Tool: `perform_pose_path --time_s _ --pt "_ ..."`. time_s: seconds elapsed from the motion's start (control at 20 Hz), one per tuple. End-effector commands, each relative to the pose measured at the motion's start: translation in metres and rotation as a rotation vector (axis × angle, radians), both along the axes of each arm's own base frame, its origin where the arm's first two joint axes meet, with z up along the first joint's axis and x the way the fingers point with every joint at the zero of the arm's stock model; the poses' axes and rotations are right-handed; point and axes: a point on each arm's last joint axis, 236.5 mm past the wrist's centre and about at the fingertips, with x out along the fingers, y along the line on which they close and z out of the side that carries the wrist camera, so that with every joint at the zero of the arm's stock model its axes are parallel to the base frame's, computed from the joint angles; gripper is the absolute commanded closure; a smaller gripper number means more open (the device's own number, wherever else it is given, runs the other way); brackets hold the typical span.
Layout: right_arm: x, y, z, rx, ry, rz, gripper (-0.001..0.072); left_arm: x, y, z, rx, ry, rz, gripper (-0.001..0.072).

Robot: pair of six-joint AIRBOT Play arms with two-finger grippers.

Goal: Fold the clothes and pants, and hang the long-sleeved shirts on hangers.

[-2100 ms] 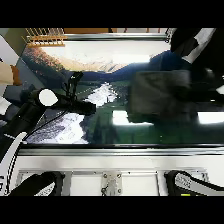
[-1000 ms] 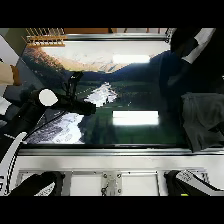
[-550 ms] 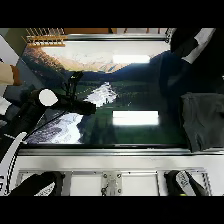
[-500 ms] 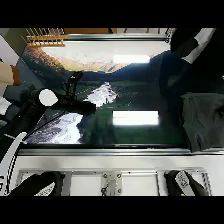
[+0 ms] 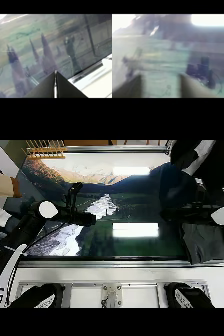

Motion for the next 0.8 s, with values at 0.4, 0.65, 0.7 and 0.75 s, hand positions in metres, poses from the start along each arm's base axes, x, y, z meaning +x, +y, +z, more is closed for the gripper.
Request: perform_pose_path --time_s 0.4,0.65,0.7,0.75 --pt "-0.0153 0.0313 -0.005 0.005 0.037 0.105 0.0689 -0.0004 -0.0001 0.0 0.0 0.001 -0.001 0.0688" --pt "-0.0153 0.0313 -0.0051 0.005 0.038 0.105 0.0689 -0.0003 -0.0002 0.0 -0.001 0.001 -0.001 0.0689" --pt "-0.0153 0.0313 -0.0051 0.005 0.037 0.105 0.0689 -0.0003 -0.0002 0.0001 0.0 0.0 -0.001 0.0689" --pt "-0.0153 0.0313 -0.0051 0.005 0.037 0.105 0.0689 -0.0004 -0.0001 0.0 0.0 0.001 -0.001 0.0689"
